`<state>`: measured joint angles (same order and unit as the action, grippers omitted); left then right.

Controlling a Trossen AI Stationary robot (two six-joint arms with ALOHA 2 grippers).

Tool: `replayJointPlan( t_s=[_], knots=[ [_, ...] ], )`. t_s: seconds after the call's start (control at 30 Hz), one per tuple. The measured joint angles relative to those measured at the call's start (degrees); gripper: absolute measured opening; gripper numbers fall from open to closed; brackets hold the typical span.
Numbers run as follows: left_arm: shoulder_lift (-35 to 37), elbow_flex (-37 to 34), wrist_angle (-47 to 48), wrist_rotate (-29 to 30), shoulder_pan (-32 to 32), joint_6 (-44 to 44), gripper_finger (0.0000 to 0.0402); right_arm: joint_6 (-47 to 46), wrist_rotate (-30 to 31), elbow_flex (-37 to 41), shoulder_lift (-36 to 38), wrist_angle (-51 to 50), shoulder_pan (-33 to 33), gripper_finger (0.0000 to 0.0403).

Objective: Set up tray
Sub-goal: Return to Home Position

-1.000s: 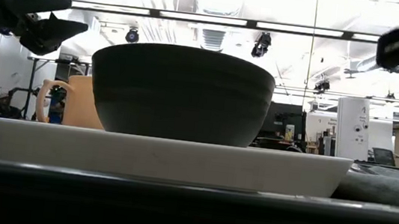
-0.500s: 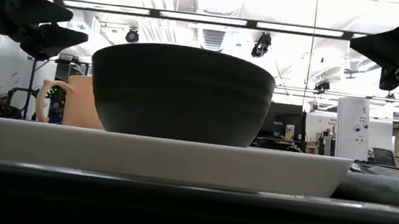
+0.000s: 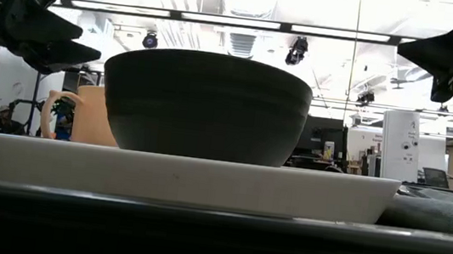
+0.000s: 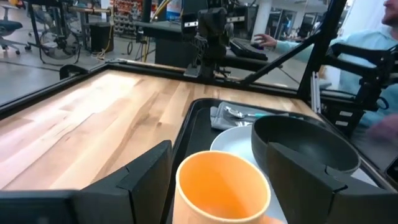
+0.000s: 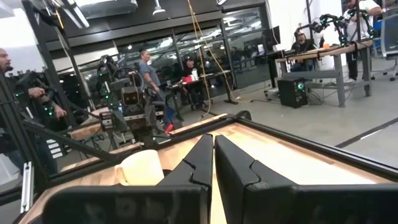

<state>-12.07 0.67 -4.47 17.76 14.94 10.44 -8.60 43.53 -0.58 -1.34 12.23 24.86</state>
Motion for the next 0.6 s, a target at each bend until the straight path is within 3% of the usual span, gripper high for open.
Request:
replayJointPlan(
  t_s=[0.6],
  knots=[
    [-5.7,0.0,0.0,0.0,0.0,0.0,0.0238,0.0,0.0,0.0,0.1,0.0,0.0,0.0008]
  ],
)
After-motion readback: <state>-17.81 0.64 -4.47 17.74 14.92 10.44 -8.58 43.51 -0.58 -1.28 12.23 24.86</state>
